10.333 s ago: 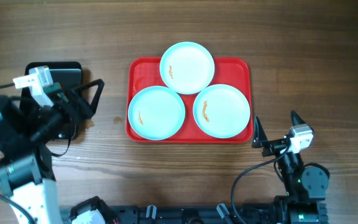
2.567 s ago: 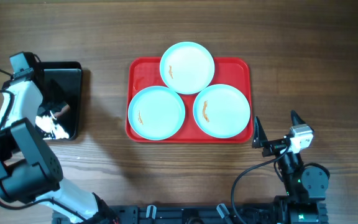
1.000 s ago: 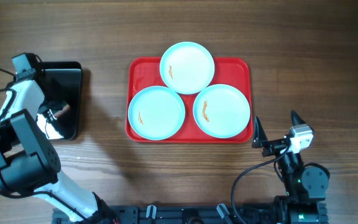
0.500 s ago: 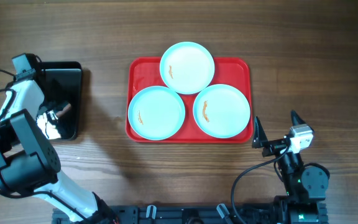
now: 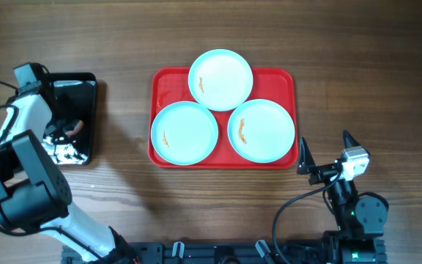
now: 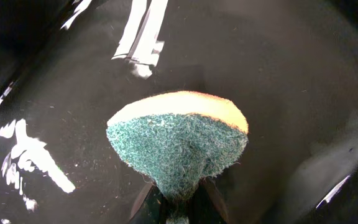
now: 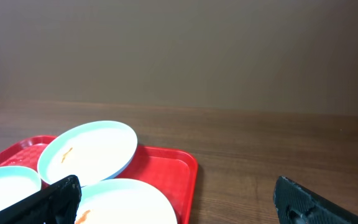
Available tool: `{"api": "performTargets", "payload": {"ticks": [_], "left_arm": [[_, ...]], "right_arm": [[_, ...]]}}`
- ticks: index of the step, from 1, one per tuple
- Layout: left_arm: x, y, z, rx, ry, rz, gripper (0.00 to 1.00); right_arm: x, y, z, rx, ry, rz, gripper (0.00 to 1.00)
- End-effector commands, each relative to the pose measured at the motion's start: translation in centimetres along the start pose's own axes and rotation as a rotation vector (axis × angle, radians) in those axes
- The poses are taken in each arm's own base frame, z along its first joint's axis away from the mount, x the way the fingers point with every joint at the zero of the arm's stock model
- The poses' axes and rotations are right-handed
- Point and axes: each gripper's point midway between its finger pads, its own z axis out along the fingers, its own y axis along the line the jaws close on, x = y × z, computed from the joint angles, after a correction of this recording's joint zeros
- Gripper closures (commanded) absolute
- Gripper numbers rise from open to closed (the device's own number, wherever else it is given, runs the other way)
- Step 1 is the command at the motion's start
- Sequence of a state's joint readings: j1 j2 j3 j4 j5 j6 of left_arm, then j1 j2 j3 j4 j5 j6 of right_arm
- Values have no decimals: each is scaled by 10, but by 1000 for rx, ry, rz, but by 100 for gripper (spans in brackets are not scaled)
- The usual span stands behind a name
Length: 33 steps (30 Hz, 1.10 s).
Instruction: Clean dirty plates on tray and stack at the side
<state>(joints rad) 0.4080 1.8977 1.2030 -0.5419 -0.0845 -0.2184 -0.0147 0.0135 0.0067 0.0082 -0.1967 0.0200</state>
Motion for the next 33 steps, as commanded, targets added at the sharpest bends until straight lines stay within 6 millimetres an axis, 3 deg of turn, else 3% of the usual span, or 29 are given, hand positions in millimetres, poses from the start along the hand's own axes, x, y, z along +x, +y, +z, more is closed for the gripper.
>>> {"api": "performTargets", "payload": {"ticks": [1, 8, 17, 20, 26, 33], "left_arm": [[-22, -2, -33, 32, -98, -11, 96], [-22, -2, -40, 33, -102, -11, 96], [4, 3, -9, 7, -13, -4, 96], [3, 3, -8, 9, -17, -4, 96], [-5, 1, -23, 21, -55, -19, 96], [-25, -4, -68, 78, -164, -75, 96]], "right_arm": [[-3, -1, 0, 8, -13, -20, 0], [-3, -1, 0, 8, -13, -20, 0], [-3, -1, 0, 8, -13, -20, 0], [-3, -1, 0, 8, -13, -20, 0], [-3, -1, 0, 8, -13, -20, 0], [-3, -1, 0, 8, -13, -20, 0]]}}
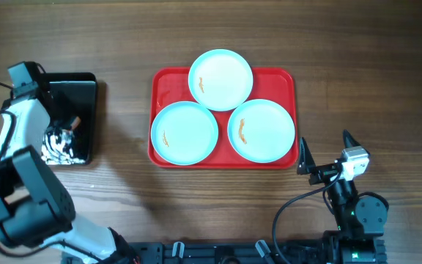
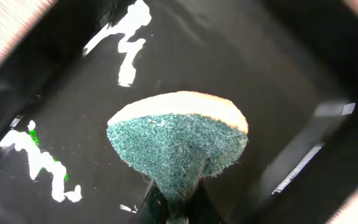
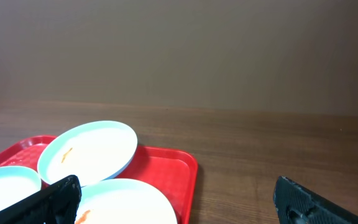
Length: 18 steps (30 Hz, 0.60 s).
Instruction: Clean dirty plates on tray and stack at the side
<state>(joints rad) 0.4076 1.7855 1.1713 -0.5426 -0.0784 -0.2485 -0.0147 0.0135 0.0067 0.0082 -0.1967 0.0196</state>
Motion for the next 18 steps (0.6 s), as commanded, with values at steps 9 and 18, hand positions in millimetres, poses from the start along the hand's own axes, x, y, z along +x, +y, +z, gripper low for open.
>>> {"api": "performTargets", "payload": {"ticks": [9, 18], "left_arm": [[-26, -6, -53, 64, -141, -34, 96], [15, -1, -2, 47, -5, -25, 96]], "right_arm": [[-3, -1, 0, 8, -13, -20, 0], [-3, -1, 0, 8, -13, -20, 0]]}}
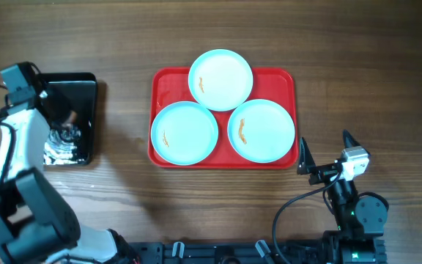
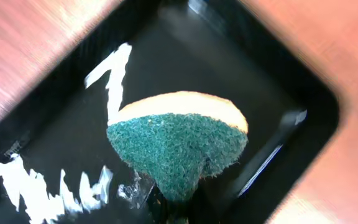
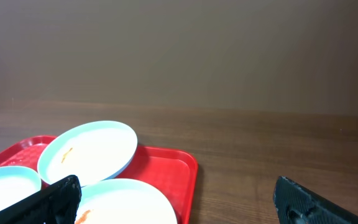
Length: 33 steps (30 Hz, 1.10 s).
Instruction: Clean dirty plates on tray and stack at the side
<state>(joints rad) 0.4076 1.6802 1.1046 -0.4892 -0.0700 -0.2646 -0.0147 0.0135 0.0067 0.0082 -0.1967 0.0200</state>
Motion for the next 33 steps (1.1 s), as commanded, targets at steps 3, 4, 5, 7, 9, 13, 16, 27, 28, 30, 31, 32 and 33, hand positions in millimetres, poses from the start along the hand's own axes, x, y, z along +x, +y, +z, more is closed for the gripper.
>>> {"api": "performTargets", "payload": {"ticks": [3, 4, 5, 7, 9, 13, 16, 27, 28, 30, 31, 32, 33], "left_arm": [[15, -14, 10, 93, 66, -8, 96], [11, -21, 4, 129, 57, -8, 96], [6, -28, -3, 165, 46, -8, 96], [-4, -38, -17, 220, 17, -6, 96], [-14, -45, -32, 263, -24, -2, 96], [-27, -49, -54, 293, -92, 2, 96], [-28, -45, -54, 274, -99, 11, 96], [15, -3, 18, 150, 120, -36, 96], [16, -11, 19, 202, 130, -42, 96], [12, -26, 14, 295, 125, -44, 96], [10, -31, 11, 329, 121, -43, 96], [7, -37, 6, 366, 113, -40, 96], [5, -42, 1, 395, 103, -37, 96]], "right_arm": [[-3, -1, 0, 8, -13, -20, 0], [-3, -1, 0, 8, -13, -20, 0], [-3, -1, 0, 8, -13, -20, 0], [-3, -1, 0, 8, -13, -20, 0], [-3, -1, 0, 8, -13, -20, 0], [-3, -1, 0, 8, -13, -20, 0], [-3, -1, 0, 8, -13, -20, 0], [-3, -1, 0, 8, -13, -20, 0], [-3, -1, 0, 8, -13, -20, 0], [-3, -1, 0, 8, -13, -20, 0], [-3, -1, 0, 8, -13, -20, 0], [-3, -1, 0, 8, -13, -20, 0], [-3, -1, 0, 8, -13, -20, 0]]}}
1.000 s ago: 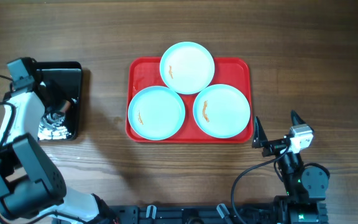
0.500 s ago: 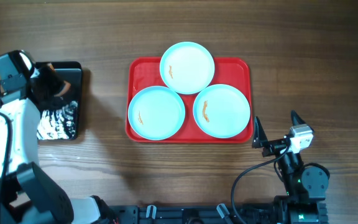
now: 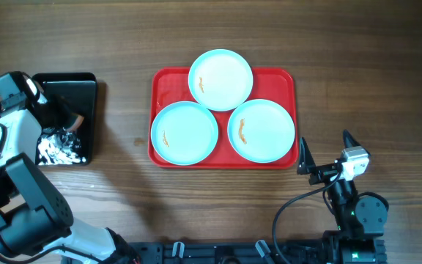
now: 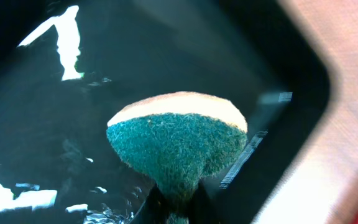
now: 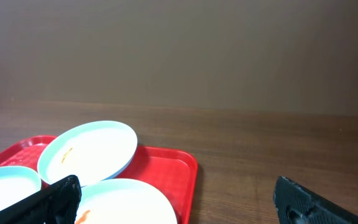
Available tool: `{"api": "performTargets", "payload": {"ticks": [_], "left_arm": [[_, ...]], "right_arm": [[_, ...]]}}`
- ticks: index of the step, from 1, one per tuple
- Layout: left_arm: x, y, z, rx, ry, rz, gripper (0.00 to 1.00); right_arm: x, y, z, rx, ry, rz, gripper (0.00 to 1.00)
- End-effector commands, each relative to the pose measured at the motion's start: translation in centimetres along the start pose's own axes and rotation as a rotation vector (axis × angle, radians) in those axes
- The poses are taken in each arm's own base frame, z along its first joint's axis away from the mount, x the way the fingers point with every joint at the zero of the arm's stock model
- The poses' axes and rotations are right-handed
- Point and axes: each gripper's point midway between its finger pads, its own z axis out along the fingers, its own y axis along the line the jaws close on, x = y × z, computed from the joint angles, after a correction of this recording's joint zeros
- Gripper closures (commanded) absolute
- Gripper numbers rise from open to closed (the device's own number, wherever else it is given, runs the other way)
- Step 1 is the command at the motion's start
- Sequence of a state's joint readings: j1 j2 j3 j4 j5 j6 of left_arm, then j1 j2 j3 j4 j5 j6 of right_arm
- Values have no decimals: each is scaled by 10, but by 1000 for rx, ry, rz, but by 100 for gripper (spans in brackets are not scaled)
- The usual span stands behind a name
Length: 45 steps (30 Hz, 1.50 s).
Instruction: Clean dirty plates on tray and stack at the side
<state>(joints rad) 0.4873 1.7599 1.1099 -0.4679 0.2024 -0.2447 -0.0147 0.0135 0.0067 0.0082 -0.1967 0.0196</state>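
Three pale blue plates with orange smears lie on the red tray: one at the back, one at the front left, one at the front right. My left gripper is shut on a green and yellow sponge, held above the black water basin at the table's left. In the overhead view the sponge shows over the basin's right part. My right gripper rests open near the tray's front right corner, its fingertips wide apart.
The wooden table stretches bare to the right of the tray and behind it. Water glints in the basin's front part. The arms' base rail runs along the front edge.
The left gripper with the sponge has shifted toward the basin's right rim, so wood now shows at the right of the wrist view. The right arm and the plates have not moved.
At first the left gripper held the sponge low inside the black basin. Then it stood higher, with the basin's rim in view. After that the whole basin corner showed below the sponge. Now the sponge hangs near the basin's right edge. The right gripper stayed open throughout.
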Motion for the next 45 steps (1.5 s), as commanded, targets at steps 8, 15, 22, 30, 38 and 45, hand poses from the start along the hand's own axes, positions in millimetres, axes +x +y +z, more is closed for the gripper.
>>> {"api": "performTargets", "payload": {"ticks": [8, 15, 22, 30, 38, 45], "left_arm": [[-21, -62, -51, 309, -94, 71, 96], [-31, -59, -70, 369, -123, 40, 96], [-40, -45, -84, 467, -130, -14, 96], [-42, -38, -99, 572, -119, -55, 96], [-39, -38, -98, 569, -106, -63, 96], [-39, -38, -98, 568, -107, -62, 96]], "right_arm": [[-3, -1, 0, 8, -13, -19, 0], [-3, -1, 0, 8, -13, -20, 0], [-3, -1, 0, 8, -13, -20, 0], [-3, -1, 0, 8, -13, -20, 0], [-3, -1, 0, 8, -13, -20, 0], [-3, -1, 0, 8, -13, -20, 0]]}}
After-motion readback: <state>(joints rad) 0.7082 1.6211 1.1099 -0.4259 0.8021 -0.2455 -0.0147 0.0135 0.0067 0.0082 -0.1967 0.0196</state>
